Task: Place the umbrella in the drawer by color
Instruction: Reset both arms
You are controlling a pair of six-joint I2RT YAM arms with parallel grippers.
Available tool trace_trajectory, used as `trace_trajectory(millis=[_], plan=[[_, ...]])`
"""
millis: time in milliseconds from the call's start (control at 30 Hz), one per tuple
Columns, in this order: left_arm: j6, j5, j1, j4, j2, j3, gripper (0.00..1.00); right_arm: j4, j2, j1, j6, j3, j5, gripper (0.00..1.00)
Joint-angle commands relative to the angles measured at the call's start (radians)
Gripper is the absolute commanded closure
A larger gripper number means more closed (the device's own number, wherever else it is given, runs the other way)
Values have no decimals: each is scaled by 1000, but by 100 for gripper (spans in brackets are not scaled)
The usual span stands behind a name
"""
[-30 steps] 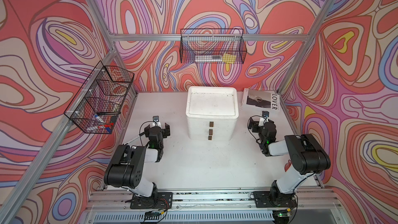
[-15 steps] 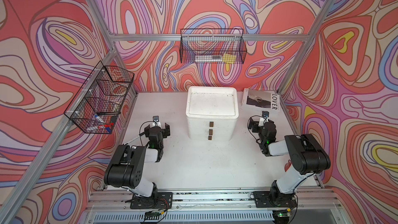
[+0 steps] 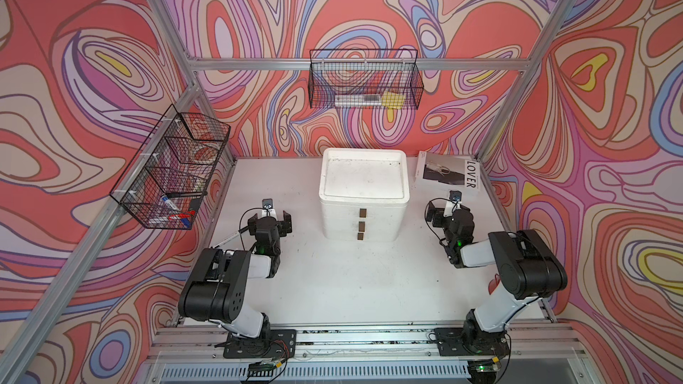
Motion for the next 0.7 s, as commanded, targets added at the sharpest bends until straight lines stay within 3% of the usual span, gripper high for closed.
trace_trajectory(millis=[0, 433, 533, 667], plan=[[-6, 5, -2, -7, -6, -4, 1, -4, -2, -2, 10, 0, -5, 2], [-7, 5, -2, -7, -6, -5, 1, -6, -1, -2, 9, 2, -5, 2], [-7, 5, -2, -7, -6, -4, 1, -108, 15, -49, 37, 61, -99, 2], [-6, 5, -2, -7, -6, -4, 1, -73, -4, -49, 28, 32, -94, 2]])
